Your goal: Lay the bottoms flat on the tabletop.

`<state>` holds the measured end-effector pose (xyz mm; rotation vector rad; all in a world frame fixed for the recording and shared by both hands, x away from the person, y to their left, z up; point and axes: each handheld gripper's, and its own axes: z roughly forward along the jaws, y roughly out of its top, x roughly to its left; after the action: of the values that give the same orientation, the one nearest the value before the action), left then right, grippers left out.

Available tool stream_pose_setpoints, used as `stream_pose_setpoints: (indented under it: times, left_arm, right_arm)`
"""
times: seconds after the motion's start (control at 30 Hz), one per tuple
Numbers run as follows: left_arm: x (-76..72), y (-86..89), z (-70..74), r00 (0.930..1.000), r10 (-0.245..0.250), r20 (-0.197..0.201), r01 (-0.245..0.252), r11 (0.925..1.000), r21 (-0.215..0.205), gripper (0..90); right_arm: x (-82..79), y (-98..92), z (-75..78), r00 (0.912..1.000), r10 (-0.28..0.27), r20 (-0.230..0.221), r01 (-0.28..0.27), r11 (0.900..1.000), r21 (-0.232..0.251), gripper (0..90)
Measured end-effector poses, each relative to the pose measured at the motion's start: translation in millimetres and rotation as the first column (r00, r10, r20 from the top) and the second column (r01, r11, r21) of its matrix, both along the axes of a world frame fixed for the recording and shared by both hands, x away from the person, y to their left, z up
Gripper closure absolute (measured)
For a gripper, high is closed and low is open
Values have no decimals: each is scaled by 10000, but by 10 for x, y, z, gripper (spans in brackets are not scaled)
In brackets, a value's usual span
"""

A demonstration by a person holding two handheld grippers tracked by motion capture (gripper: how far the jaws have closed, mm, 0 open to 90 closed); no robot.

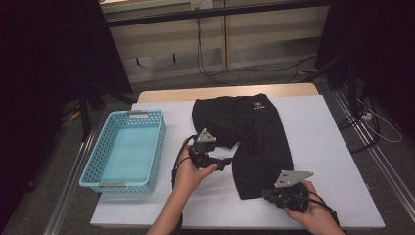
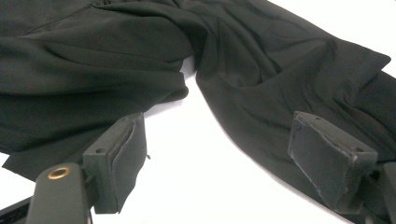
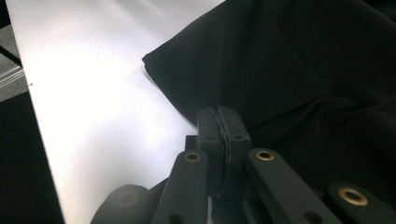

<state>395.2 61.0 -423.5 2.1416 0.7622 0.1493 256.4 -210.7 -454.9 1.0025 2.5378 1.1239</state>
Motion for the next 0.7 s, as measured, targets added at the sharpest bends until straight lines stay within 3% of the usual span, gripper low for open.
stream_pose_setpoints:
  times: [0.23, 0.7]
  left_arm:
    - [-1, 1, -2, 10000, -71, -62, 71, 10000, -33, 197]
    - [-20, -16, 14, 9999, -96, -49, 96, 9999, -130, 194]
  right_arm:
    - [-50, -48, 41, 9995, 238, -227, -245, 9992, -326, 893]
    - [-214, -181, 78, 9985, 227, -496, -248, 9988, -419, 893]
